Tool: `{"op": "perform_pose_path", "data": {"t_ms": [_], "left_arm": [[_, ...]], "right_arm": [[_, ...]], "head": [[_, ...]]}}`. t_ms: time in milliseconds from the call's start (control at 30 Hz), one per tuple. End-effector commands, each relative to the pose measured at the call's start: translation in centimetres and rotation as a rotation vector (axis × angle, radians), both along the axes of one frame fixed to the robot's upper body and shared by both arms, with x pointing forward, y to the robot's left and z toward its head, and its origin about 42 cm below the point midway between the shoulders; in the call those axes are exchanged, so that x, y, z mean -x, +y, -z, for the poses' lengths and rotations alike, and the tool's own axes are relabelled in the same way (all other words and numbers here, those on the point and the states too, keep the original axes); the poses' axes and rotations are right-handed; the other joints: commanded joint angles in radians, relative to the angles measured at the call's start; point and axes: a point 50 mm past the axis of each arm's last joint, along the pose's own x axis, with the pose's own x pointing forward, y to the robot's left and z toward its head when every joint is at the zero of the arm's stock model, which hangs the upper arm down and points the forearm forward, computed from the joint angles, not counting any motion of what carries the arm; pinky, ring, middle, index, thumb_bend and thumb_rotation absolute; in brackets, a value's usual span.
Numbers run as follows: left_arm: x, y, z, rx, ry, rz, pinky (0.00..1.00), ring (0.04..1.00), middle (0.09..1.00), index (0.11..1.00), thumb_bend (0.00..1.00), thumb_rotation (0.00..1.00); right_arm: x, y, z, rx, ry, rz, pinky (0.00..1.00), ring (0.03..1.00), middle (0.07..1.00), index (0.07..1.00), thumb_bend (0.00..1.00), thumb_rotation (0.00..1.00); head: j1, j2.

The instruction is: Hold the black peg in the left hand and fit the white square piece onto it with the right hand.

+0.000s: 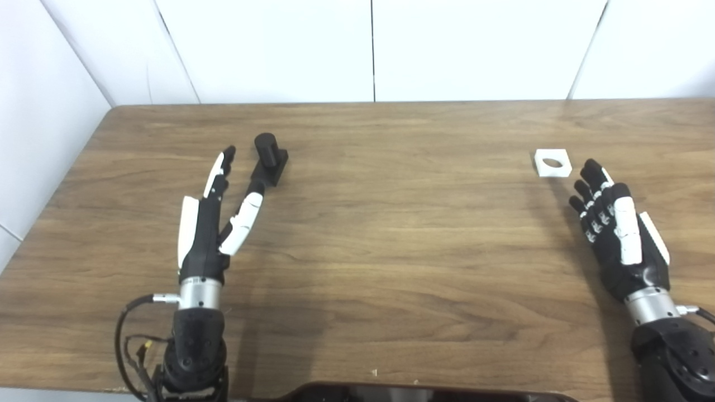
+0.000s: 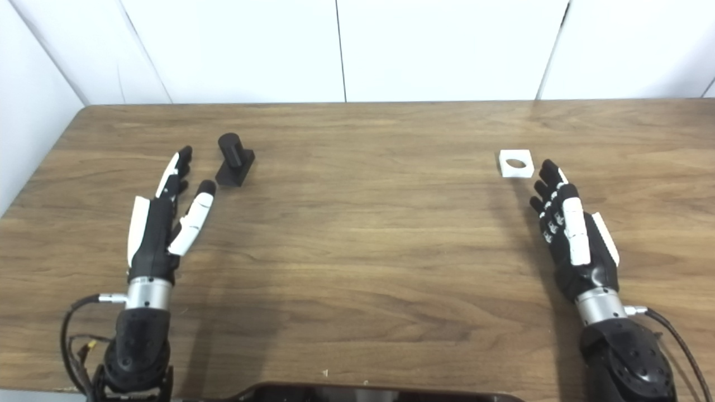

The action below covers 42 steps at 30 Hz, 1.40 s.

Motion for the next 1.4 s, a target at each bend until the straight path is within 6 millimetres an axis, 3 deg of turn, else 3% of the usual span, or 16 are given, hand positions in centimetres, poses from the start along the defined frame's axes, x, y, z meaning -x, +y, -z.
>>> {"op": "perform_pose_path", "data": {"t_ms": [0, 133, 200, 400, 600, 900, 1367], "left_arm": [[-1.1, -0.1, -2.4, -0.079, -0.091, -0.039, 0.96, 0.979, 0.98, 0.949, 0.61, 0.66], [-2.0, -0.6, -3.0, -0.142, -0.098, -0.11, 0.99, 0.997, 0.975, 0.916, 0.67, 0.52], [-2.7, -0.7, -3.2, -0.203, -0.076, -0.143, 0.99, 1.0, 0.974, 0.91, 0.68, 0.5], [-4.7, -0.7, -3.4, -0.384, 0.006, -0.205, 0.96, 1.0, 0.983, 0.908, 0.78, 0.51], [-6.5, -0.3, -3.7, -0.523, 0.056, -0.254, 1.0, 1.0, 0.971, 0.877, 0.82, 0.55], [-9.5, 0.4, -4.2, -0.601, 0.158, -0.303, 1.0, 1.0, 0.978, 0.867, 0.83, 0.61], [-12.4, 1.3, -3.5, -0.65, 0.195, -0.355, 0.96, 1.0, 0.964, 0.753, 0.81, 0.57]], "right_arm": [[-0.3, 0.7, -0.2, -0.012, -0.037, -0.005, 0.96, 0.989, 0.993, 0.961, 0.52, 0.96], [-0.3, 0.8, -0.2, -0.016, -0.035, 0.0, 0.93, 0.977, 0.986, 0.952, 0.53, 0.94], [-0.3, 0.8, -0.1, -0.014, -0.035, 0.002, 0.93, 0.973, 0.983, 0.948, 0.53, 0.94], [-0.3, 0.9, 0.1, 0.0, -0.032, 0.005, 0.91, 0.959, 0.973, 0.948, 0.52, 0.95], [-0.5, 1.1, 0.1, 0.004, -0.034, 0.003, 0.91, 0.959, 0.971, 0.944, 0.53, 0.93], [-0.4, 1.3, 0.3, -0.013, -0.042, 0.009, 0.89, 0.951, 0.963, 0.935, 0.52, 0.92], [-0.1, 1.3, 0.6, -0.019, -0.038, 0.015, 0.87, 0.948, 0.962, 0.93, 0.53, 0.88]], "head": [[0.001, 0.001], [-0.005, -0.003], [-0.006, -0.004], [-0.007, -0.008], [-0.01, -0.011], [-0.014, -0.019], [-0.015, -0.024]]}}
